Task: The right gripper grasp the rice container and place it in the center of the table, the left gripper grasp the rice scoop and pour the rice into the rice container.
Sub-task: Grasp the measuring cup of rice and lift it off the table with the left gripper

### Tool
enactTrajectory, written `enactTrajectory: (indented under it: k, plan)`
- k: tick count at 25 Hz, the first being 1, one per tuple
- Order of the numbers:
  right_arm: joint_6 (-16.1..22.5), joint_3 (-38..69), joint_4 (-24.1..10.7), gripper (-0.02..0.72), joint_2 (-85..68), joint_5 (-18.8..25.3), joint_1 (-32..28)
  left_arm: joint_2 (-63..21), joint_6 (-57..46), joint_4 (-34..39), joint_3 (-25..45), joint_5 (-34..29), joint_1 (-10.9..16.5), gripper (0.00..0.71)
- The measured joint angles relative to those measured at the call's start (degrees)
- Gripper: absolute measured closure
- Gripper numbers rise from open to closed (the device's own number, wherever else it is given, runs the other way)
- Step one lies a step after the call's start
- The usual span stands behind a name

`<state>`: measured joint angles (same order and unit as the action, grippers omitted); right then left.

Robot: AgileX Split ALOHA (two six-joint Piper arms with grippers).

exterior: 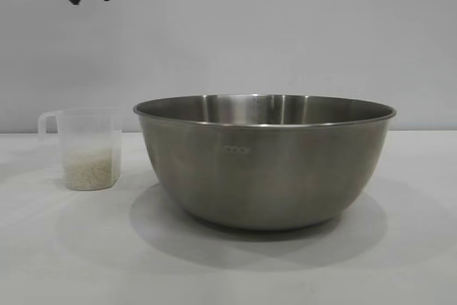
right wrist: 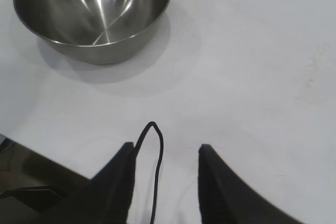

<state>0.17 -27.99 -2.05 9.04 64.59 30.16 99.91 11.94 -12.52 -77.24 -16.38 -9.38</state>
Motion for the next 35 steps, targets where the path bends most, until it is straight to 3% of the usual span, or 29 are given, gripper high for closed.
enactTrajectory:
  k: [2,7,11,16,23,26,31,35]
  plan:
    - [0.0,0.0,0.0,0.476,0.0,0.0,0.0,-4.0,0.0,0.0,7.6,7.6,0.0,0.33]
    - [0.0,0.0,0.0,0.476,0.0,0.0,0.0,-12.3,0.0,0.0,26.1,27.6,0.0,0.346]
    - [0.0,0.0,0.0,0.476,0.0,0.0,0.0,-15.7,0.0,0.0,36.3,38.5,0.0,0.346]
    - [0.0,0.0,0.0,0.476,0.0,0.0,0.0,-15.9,-1.3,1.0,43.1,45.5,-0.7,0.346]
    - [0.3,0.0,0.0,0.476,0.0,0.0,0.0,-16.0,-3.1,10.1,47.6,54.4,-2.4,0.346]
    - [0.4,0.0,0.0,0.476,0.0,0.0,0.0,-16.0,-4.9,10.0,47.8,55.8,-2.4,0.346]
    - [0.4,0.0,0.0,0.476,0.0,0.0,0.0,-16.0,-8.0,10.1,49.1,52.7,-2.4,0.346]
    - [0.4,0.0,0.0,0.476,0.0,0.0,0.0,-13.8,-8.8,10.4,54.1,58.9,-2.4,0.346]
